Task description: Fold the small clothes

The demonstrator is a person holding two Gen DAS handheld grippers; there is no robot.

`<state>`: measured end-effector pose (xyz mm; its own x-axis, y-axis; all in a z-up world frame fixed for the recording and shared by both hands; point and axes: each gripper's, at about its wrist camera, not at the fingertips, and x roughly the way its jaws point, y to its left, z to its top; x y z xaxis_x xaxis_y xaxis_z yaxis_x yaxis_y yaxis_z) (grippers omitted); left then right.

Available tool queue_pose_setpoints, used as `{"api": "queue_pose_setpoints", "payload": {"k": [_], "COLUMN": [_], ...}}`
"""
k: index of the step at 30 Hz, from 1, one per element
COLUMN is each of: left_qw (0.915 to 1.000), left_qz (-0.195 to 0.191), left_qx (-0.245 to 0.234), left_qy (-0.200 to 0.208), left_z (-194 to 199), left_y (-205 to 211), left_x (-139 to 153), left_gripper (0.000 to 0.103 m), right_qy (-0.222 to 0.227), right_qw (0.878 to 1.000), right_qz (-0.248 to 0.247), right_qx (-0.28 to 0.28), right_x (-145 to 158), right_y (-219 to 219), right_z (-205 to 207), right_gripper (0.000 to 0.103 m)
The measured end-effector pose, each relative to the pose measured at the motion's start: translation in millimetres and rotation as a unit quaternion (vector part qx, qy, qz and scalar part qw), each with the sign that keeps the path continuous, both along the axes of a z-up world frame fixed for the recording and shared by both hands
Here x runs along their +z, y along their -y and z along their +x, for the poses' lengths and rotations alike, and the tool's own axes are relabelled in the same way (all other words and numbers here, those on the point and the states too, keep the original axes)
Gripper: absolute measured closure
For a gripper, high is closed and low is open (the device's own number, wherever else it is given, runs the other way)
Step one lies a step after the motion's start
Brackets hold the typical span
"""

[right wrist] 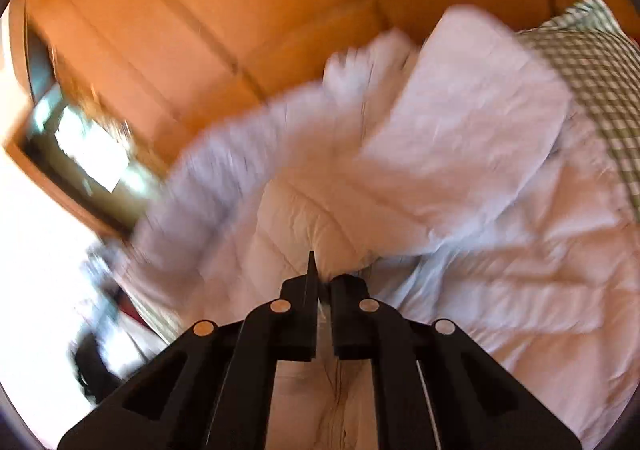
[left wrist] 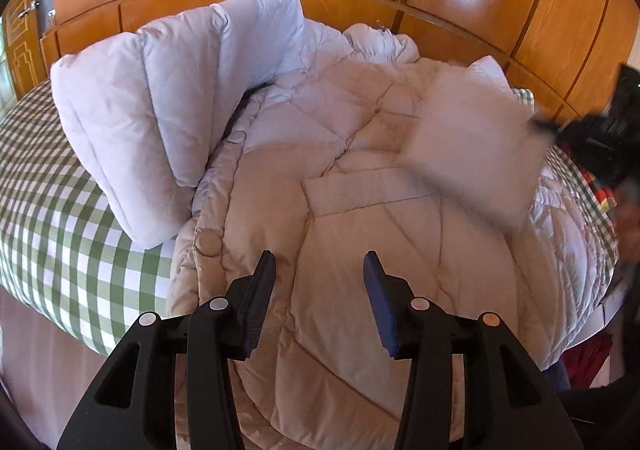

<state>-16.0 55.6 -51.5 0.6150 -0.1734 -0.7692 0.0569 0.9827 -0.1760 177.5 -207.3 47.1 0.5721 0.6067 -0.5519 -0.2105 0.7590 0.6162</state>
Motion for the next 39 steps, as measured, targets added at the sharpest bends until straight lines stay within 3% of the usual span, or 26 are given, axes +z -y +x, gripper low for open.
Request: {"api": "queue_pose_setpoints", "payload": {"k": [3,5,7,8,9,10,11,12,14,16,20,22,23,27,29,31,33,34,36,38,39], "left_qw": [1.0,1.0,1.0,0.9999,0.9999,0.9999,0.9999,0.9999,0.9998,0.9998,0.9982,0.9961,0.9924,0.9806,0.9723,0.9664,0.9569,0.9523,0.9417,0.9381,0.9364], "left_qz": [0.001,0.004,0.007,0.01,0.01,0.01,0.01,0.012,0.019,0.019,0.036,0.056,0.084,0.159,0.201,0.219,0.236,0.244,0.26,0.249,0.254], "left_qx": [-0.002,0.0,-0.001,0.0,0.0,0.001,0.003,0.004,0.006,0.01,0.044,0.056,0.064,0.04,0.003,-0.045,-0.097,-0.122,-0.18,-0.233,-0.236], "left_qy": [0.001,-0.001,0.0,0.0,0.0,0.0,-0.002,-0.003,-0.004,0.005,0.019,0.038,0.064,0.107,0.119,0.127,0.138,0.137,0.115,0.061,0.052], "left_z": [6,11,13,14,15,16,17,17,15,7,-15,-31,-42,-49,-39,-28,-17,-11,7,30,36], "left_y": [2,5,5,5,6,6,6,5,4,-2,-33,-50,-60,-79,-77,-71,-63,-60,-54,-55,-56], "left_x": [2,2,4,5,5,5,5,5,7,13,27,40,51,74,80,89,95,96,91,75,71], "left_gripper": [0.058,0.058,0.058,0.058,0.058,0.058,0.058,0.058,0.058,0.058,0.058,0.042,0.028,0.024,0.023,0.023,0.012,0.012,0.012,0.014,0.02], "right_qy": [0.034,0.054,0.057,0.051,0.045,0.04,0.037,0.032,0.024,0.024,0.026,0.036,0.041,0.01,-0.016,-0.039,-0.044,-0.045,-0.042,-0.055,-0.06], "right_qw": [0.992,0.977,0.953,0.939,0.927,0.915,0.901,0.888,0.884,0.891,0.935,0.957,0.968,0.993,0.999,0.999,0.998,0.996,0.993,0.991,0.99], "right_qz": [0.087,0.134,0.188,0.211,0.223,0.233,0.242,0.251,0.261,0.23,0.135,0.095,0.08,0.027,0.001,-0.03,-0.047,-0.066,-0.096,-0.116,-0.123], "right_qx": [-0.08,-0.156,-0.231,-0.267,-0.297,-0.326,-0.357,-0.384,-0.386,-0.39,-0.326,-0.271,-0.235,-0.112,-0.051,-0.011,0.019,0.035,0.049,0.036,0.029], "right_x": [30,41,36,28,21,11,1,-10,-18,-20,-8,0,1,-19,-38,-52,-55,-58,-58,-69,-75], "right_y": [76,137,198,229,250,271,290,307,328,327,284,242,219,131,85,49,24,12,-2,-4,-5], "right_z": [10,16,19,20,22,21,17,11,1,-8,-14,-14,-14,-2,5,8,1,-2,-13,-8,-7], "right_gripper": [0.099,0.099,0.094,0.079,0.032,0.012,0.003,0.003,0.003,0.003,0.002,0.002,0.002,0.002,0.002,0.002,0.002,0.002,0.002,0.002,0.002]}}
